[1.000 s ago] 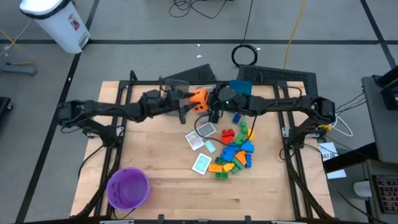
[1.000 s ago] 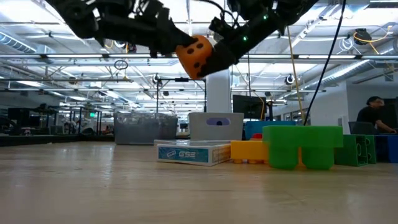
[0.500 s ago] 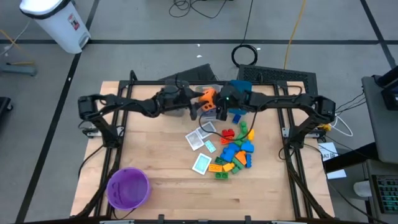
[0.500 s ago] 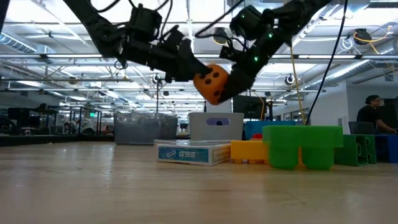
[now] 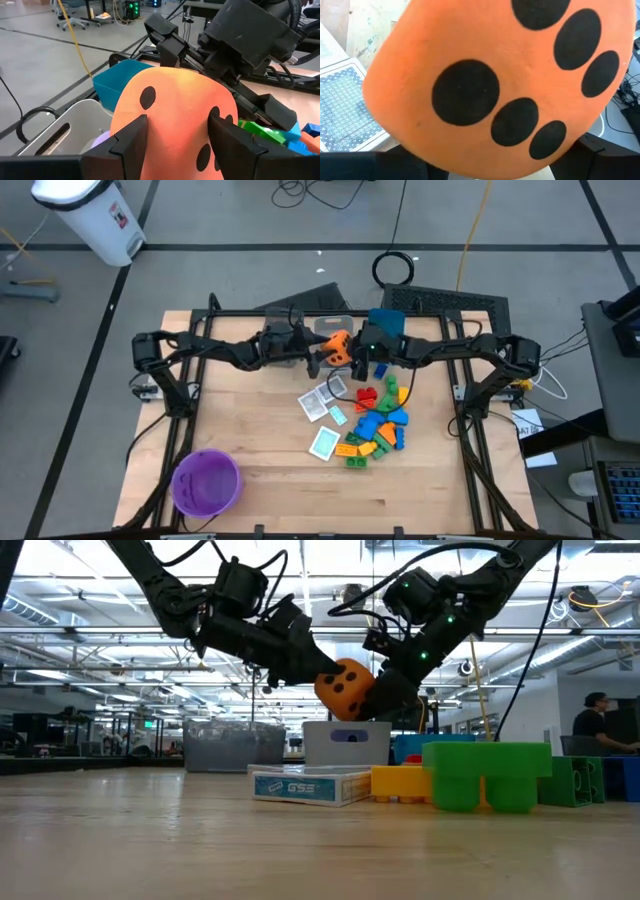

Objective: Pick & Place Toys
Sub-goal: Put the orange dice into the gray bin

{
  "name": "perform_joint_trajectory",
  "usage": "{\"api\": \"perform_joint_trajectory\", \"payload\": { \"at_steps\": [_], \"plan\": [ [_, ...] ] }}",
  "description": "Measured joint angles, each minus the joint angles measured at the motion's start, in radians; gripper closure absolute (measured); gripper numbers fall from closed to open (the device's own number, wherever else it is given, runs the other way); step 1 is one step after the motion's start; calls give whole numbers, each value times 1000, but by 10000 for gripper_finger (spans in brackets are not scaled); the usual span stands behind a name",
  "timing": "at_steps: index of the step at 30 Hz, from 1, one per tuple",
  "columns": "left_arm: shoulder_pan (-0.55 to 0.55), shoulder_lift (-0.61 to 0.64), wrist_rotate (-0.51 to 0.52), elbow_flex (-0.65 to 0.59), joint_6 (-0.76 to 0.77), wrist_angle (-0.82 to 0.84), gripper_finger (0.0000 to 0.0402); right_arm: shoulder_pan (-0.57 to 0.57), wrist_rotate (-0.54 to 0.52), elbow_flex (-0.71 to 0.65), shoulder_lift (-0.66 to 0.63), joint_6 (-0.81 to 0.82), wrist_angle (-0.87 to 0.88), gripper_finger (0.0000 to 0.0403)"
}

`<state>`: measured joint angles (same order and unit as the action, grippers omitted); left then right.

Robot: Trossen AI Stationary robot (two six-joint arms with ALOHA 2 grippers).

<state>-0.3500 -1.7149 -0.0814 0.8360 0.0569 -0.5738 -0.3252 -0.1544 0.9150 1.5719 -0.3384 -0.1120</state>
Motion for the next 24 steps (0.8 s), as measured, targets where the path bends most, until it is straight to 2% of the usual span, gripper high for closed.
{"api": "perform_joint_trajectory", "payload": {
  "at_steps": [16,24],
  "plan": [
    [35,54,8,-3,30,-18,195,41,2,-7,-71,1,36,149],
    [27,54,53,-3,20,78,195,23,51,-24,-43,8,9,149]
  ]
}}
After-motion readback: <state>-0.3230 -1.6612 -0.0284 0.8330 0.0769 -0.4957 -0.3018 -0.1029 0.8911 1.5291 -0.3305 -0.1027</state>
